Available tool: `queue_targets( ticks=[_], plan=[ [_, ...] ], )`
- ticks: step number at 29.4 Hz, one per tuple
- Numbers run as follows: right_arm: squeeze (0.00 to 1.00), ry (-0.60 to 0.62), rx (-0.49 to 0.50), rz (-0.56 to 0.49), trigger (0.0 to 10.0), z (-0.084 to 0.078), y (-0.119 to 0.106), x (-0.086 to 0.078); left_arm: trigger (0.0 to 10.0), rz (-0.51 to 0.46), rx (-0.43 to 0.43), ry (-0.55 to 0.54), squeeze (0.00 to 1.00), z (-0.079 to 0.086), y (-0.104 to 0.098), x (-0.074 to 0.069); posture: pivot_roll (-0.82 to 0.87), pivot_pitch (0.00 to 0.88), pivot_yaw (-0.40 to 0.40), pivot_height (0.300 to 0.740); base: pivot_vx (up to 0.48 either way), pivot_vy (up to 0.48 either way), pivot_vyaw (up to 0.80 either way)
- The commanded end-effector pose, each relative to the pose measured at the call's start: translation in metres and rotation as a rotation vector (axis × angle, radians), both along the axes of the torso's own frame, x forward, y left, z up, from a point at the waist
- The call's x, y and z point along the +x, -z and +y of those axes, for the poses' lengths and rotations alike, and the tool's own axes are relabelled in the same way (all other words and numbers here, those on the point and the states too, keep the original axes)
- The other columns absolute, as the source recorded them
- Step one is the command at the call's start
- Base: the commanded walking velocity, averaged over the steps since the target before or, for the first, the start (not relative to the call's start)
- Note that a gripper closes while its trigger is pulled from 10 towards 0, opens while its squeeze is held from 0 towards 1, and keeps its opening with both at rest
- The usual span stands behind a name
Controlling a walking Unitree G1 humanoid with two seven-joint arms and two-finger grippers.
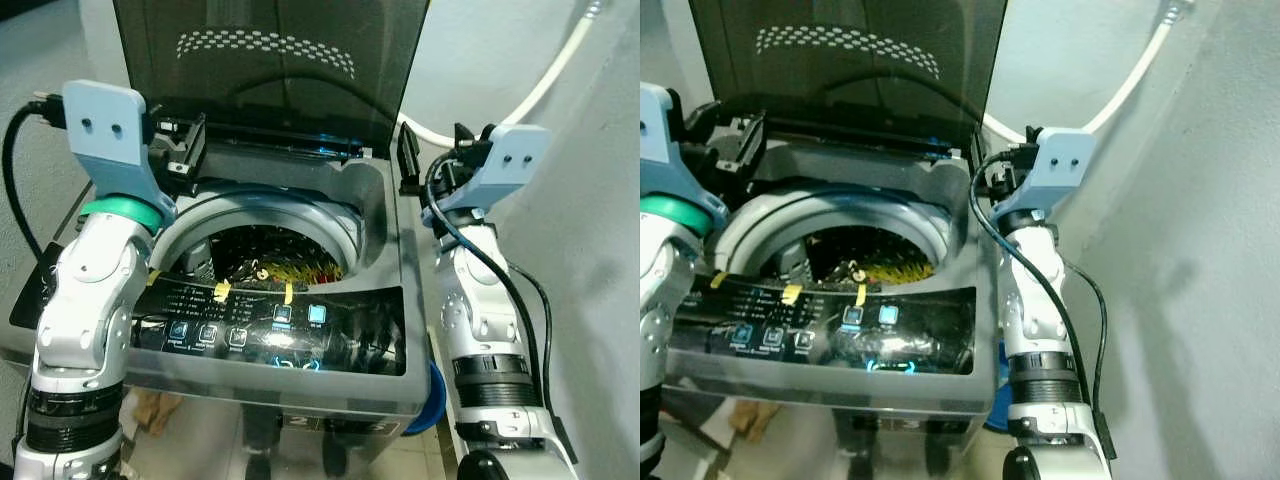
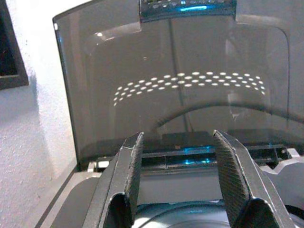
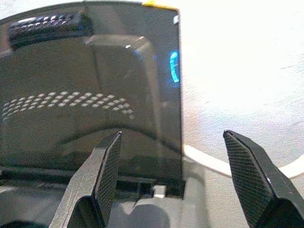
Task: Clothes washing
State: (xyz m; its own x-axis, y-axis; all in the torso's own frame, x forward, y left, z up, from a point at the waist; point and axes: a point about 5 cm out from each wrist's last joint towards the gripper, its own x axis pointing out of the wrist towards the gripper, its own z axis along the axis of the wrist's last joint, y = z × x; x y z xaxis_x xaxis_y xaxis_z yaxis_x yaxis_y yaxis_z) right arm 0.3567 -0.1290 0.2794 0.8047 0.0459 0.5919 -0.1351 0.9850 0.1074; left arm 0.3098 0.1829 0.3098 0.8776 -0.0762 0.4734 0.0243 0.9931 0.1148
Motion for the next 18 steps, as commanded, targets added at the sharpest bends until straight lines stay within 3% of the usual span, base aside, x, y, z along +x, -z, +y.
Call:
queue_targets(
  ticks=[1,9,18],
  plan=[
    [0.00,0.043,0.007,-0.067,10.0,-0.001,-0.018,-0.008,10.0,-0.021,0.007,0.018,0.00,-0.007,-0.005,0.003,0.12,0.004,0.025,0.740,0.000,0.000,0.00],
    [0.00,0.079,-0.008,-0.111,10.0,-0.006,-0.030,-0.017,10.0,-0.039,0.004,0.011,0.00,-0.007,-0.006,0.004,0.13,0.002,0.012,0.740,0.000,0.000,0.00],
    [0.00,0.065,-0.011,-0.120,10.0,-0.002,-0.036,-0.015,10.0,-0.048,0.007,-0.008,0.00,-0.007,-0.003,0.001,0.13,0.000,-0.011,0.740,0.000,0.000,0.00]
  ],
)
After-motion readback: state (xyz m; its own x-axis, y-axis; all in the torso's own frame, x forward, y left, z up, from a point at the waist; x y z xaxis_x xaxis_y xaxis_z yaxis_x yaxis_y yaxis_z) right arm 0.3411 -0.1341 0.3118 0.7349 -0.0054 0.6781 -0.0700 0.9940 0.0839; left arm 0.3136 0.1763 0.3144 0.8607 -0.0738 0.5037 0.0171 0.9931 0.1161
